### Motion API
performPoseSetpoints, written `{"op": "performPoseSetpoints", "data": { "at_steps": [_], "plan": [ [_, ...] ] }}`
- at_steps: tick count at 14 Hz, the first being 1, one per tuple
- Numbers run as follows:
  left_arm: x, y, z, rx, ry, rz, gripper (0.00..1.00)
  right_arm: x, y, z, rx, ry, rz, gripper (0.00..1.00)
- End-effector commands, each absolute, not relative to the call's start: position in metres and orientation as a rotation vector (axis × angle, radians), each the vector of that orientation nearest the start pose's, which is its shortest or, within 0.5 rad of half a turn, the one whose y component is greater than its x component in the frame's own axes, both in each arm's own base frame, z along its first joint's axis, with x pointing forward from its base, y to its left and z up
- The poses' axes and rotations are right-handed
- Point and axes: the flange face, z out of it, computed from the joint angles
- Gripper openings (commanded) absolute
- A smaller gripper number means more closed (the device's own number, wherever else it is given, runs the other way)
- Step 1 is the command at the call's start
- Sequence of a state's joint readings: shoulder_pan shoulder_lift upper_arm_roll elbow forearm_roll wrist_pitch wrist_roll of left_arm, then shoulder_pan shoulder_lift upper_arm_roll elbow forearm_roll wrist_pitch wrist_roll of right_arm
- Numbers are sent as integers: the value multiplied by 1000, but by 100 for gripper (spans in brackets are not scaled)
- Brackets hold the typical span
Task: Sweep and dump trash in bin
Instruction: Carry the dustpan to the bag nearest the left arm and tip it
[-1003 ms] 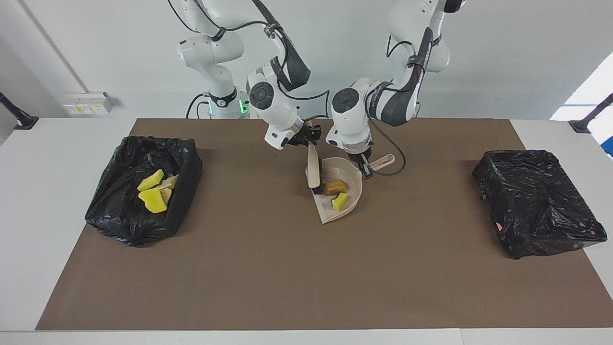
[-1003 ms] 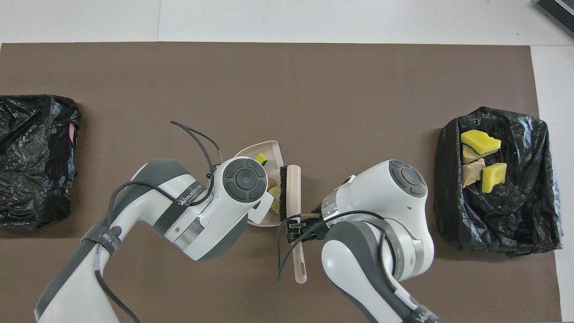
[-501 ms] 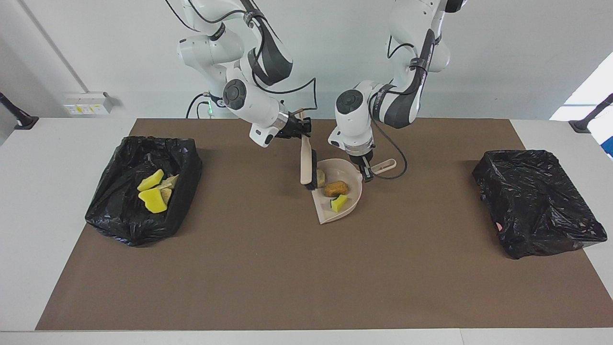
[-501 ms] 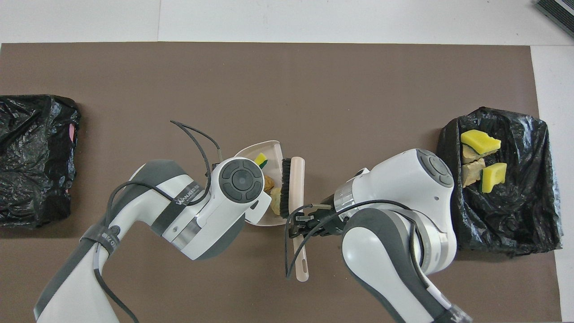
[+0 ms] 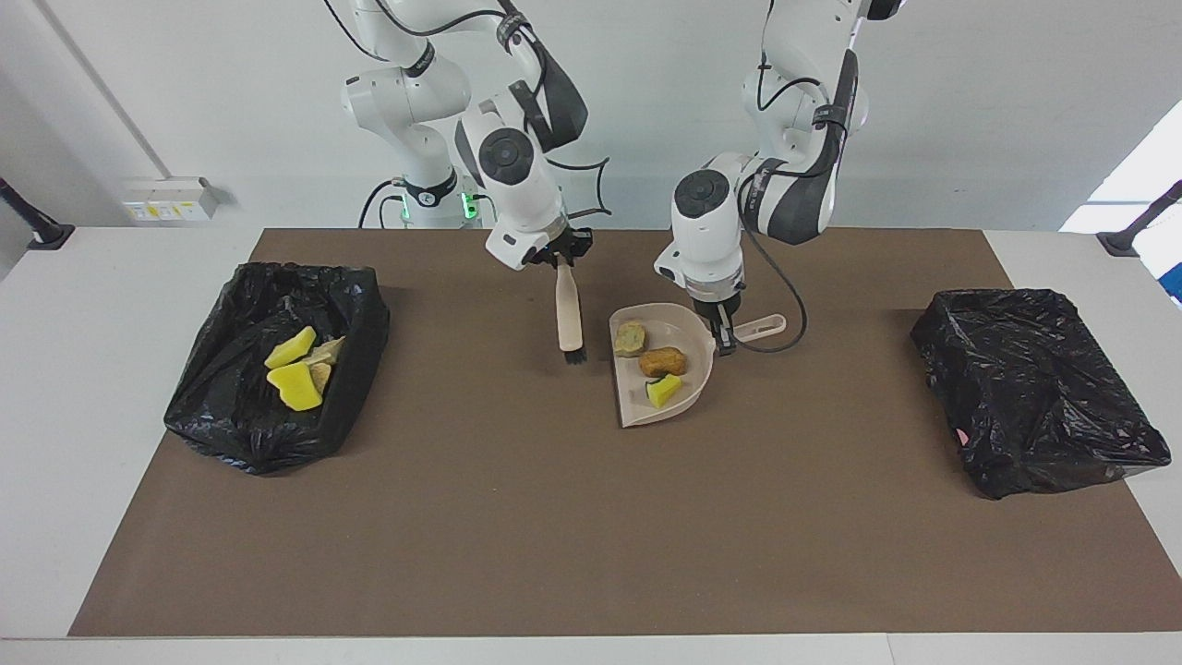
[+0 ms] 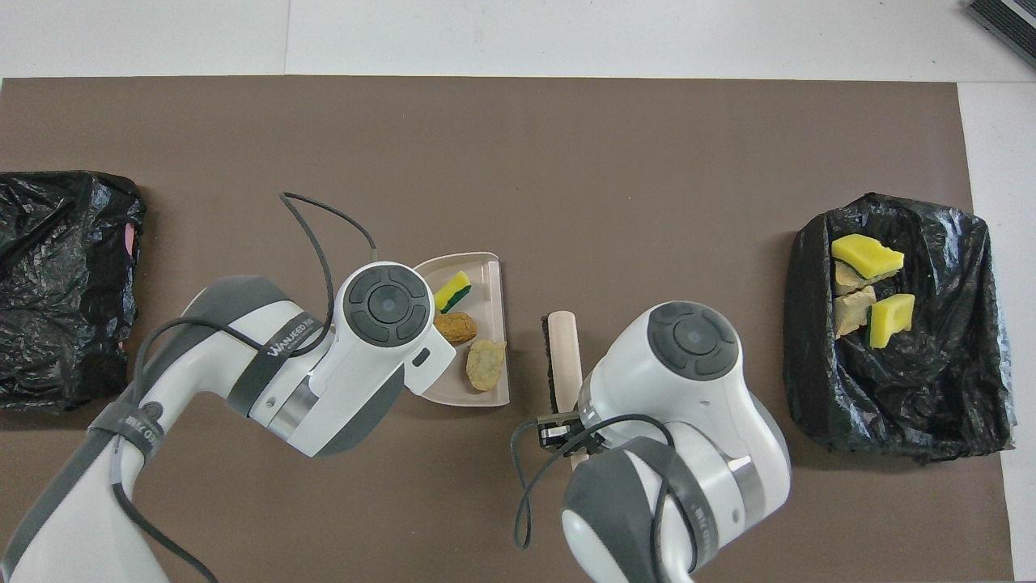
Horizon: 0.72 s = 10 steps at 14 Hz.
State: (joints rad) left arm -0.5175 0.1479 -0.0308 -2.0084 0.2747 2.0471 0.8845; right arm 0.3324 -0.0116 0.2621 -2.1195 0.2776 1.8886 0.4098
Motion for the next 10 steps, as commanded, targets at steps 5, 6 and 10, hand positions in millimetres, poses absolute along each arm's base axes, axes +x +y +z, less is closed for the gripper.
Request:
{"op": "performPoseSetpoints", "data": {
  "at_steps": [5, 6, 10],
  "plan": [
    [502, -217, 460, -1989, 2114, 85, 0, 366, 352, 421, -3066, -63, 416, 0],
    [507, -199, 474, -2005, 2093, 63, 0, 354, 369, 417, -3070, -49, 418, 0],
    [521, -133, 508, -2230, 1967, 117, 0, 315, 424, 397, -3072, -26, 401, 0]
  ]
}}
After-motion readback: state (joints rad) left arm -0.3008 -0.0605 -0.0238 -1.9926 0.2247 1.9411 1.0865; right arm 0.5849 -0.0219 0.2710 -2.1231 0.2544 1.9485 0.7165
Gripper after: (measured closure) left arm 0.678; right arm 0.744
